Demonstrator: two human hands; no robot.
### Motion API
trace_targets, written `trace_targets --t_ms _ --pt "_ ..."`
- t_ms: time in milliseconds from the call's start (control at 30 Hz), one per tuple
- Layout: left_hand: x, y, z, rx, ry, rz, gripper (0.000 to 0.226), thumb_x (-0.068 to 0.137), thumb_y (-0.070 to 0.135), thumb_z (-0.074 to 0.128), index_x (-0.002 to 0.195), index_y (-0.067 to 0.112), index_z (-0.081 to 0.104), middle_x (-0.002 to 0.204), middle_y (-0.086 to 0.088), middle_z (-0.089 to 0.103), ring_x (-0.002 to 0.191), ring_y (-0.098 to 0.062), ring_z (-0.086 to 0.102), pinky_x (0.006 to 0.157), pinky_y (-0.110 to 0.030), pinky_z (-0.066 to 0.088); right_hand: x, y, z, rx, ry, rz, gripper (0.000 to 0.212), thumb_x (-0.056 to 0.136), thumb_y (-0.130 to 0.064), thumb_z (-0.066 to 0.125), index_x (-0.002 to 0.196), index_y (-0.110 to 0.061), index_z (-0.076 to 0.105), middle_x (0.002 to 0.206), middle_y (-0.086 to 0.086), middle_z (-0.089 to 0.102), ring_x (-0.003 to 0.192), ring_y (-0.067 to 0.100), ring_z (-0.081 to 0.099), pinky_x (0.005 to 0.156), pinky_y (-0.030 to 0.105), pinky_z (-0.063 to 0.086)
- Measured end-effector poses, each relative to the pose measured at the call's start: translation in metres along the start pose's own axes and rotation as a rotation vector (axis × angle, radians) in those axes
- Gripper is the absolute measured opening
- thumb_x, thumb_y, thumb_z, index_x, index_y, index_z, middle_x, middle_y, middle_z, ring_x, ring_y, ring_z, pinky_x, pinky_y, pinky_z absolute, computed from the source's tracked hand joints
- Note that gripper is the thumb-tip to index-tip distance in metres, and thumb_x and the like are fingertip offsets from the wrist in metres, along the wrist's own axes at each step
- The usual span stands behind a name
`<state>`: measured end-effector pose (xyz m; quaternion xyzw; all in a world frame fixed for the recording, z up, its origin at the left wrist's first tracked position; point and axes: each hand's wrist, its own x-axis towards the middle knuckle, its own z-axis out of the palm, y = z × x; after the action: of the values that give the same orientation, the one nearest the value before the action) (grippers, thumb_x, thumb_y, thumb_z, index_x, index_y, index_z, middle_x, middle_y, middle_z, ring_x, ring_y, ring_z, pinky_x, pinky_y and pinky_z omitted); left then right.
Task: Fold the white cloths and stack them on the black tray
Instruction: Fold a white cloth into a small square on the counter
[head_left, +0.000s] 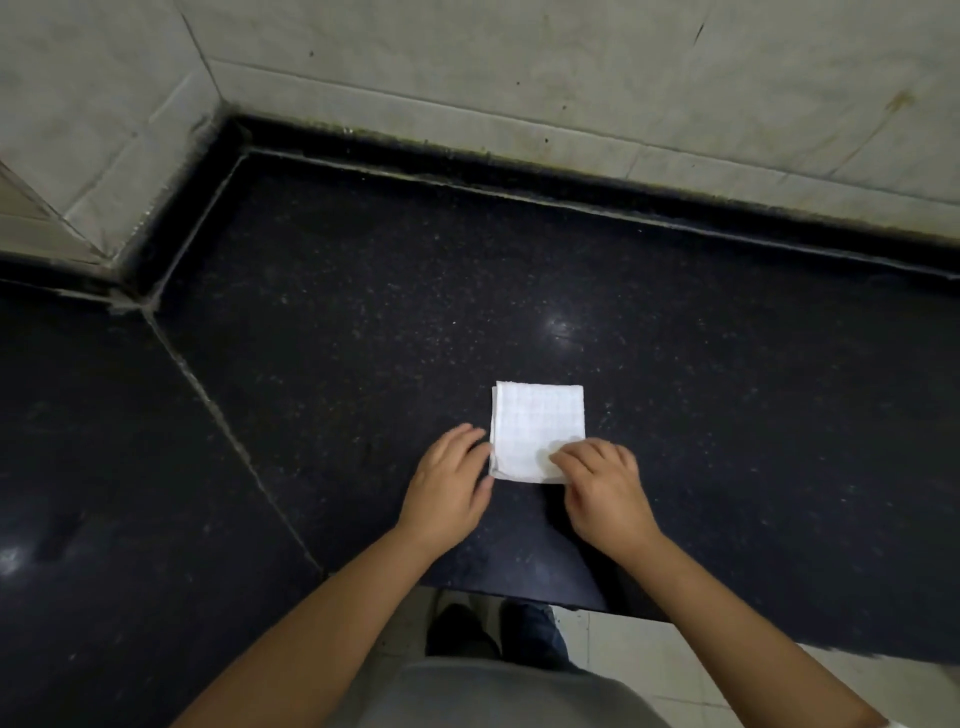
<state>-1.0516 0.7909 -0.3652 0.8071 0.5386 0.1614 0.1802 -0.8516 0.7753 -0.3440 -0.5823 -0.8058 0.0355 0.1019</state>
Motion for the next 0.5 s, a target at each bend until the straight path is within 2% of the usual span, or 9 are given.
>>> trace_targets --t_ms 67,100,167,200,300,367,400,467,500 --pt "0.009 0.013 0.004 0.020 -0.052 0.142 0.035 0.076 0.035 0.052 0.093 0.012 0.072 0.100 -0.005 0.071 0.098 -0.023 0.065 0.086 -0.033 0.053 -0.003 0.009 -0.001 -0.069 -0.093 -0.013 0.036 0.061 -0.010 0.046 0.085 -0.018 0.072 0.089 -0.001 0.072 0.080 0.022 0.066 0.064 0.034 0.052" --pt "0.013 0.018 0.007 0.064 -0.077 0.191 0.032 0.070 0.039 0.063 0.089 0.015 0.072 0.095 -0.001 0.071 0.094 -0.018 0.065 0.085 -0.030 0.053 -0.002 0.011 0.000 -0.071 -0.142 -0.013 0.033 0.059 -0.008 0.055 0.085 -0.018 0.073 0.089 0.000 0.072 0.076 0.024 0.068 0.057 0.033 0.053" --pt "0.020 0.026 0.011 0.142 -0.200 0.227 0.040 0.051 0.046 0.082 0.081 0.021 0.073 0.085 0.006 0.069 0.080 -0.012 0.066 0.074 -0.022 0.054 0.003 0.013 0.003 -0.039 -0.210 -0.009 0.036 0.053 0.000 0.073 0.086 -0.013 0.074 0.087 0.006 0.073 0.072 0.028 0.068 0.052 0.033 0.055" --pt "0.022 0.028 0.012 0.161 -0.231 0.220 0.042 0.046 0.047 0.084 0.077 0.022 0.072 0.080 0.008 0.068 0.074 -0.011 0.066 0.070 -0.020 0.054 0.006 0.014 0.005 -0.021 -0.219 -0.014 0.036 0.051 0.002 0.076 0.085 -0.011 0.074 0.084 0.007 0.072 0.069 0.029 0.067 0.051 0.033 0.056" --pt "0.026 0.029 0.013 0.274 -0.234 0.235 0.035 0.047 0.045 0.084 0.069 0.022 0.069 0.070 0.008 0.064 0.066 -0.012 0.063 0.064 -0.018 0.050 0.010 0.016 0.002 0.002 -0.234 -0.054 0.029 0.053 -0.001 0.069 0.080 -0.010 0.074 0.074 0.006 0.071 0.059 0.029 0.065 0.049 0.030 0.054" --pt "0.029 0.030 0.012 0.367 -0.181 0.290 0.020 0.053 0.032 0.080 0.063 0.021 0.067 0.063 0.006 0.061 0.060 -0.013 0.061 0.061 -0.021 0.047 0.011 0.019 -0.006 0.065 -0.263 -0.042 0.030 0.057 0.002 0.066 0.084 -0.007 0.074 0.077 0.010 0.071 0.063 0.033 0.065 0.057 0.035 0.055" --pt "0.029 0.032 0.011 0.406 -0.159 0.327 0.006 0.060 0.023 0.072 0.060 0.020 0.067 0.059 0.005 0.059 0.056 -0.014 0.060 0.061 -0.023 0.042 0.009 0.020 -0.013 0.092 -0.260 -0.014 0.030 0.065 0.002 0.063 0.093 -0.005 0.073 0.086 0.012 0.072 0.074 0.035 0.066 0.068 0.038 0.054" --pt "0.030 0.039 0.012 0.451 -0.129 0.396 0.019 0.069 0.013 0.050 0.059 0.017 0.065 0.055 0.002 0.056 0.052 -0.016 0.057 0.062 -0.024 0.031 0.003 0.027 -0.026 0.089 -0.270 0.062 0.035 0.082 -0.004 0.053 0.114 -0.009 0.065 0.113 0.009 0.066 0.104 0.031 0.058 0.090 0.035 0.041" --pt "0.031 0.047 0.011 0.446 -0.117 0.416 0.023 0.072 0.013 0.045 0.059 0.016 0.064 0.055 0.002 0.056 0.051 -0.017 0.056 0.061 -0.025 0.029 -0.004 0.034 -0.033 0.082 -0.291 0.086 0.037 0.086 -0.008 0.048 0.121 -0.013 0.060 0.120 0.006 0.062 0.111 0.027 0.053 0.093 0.033 0.035"
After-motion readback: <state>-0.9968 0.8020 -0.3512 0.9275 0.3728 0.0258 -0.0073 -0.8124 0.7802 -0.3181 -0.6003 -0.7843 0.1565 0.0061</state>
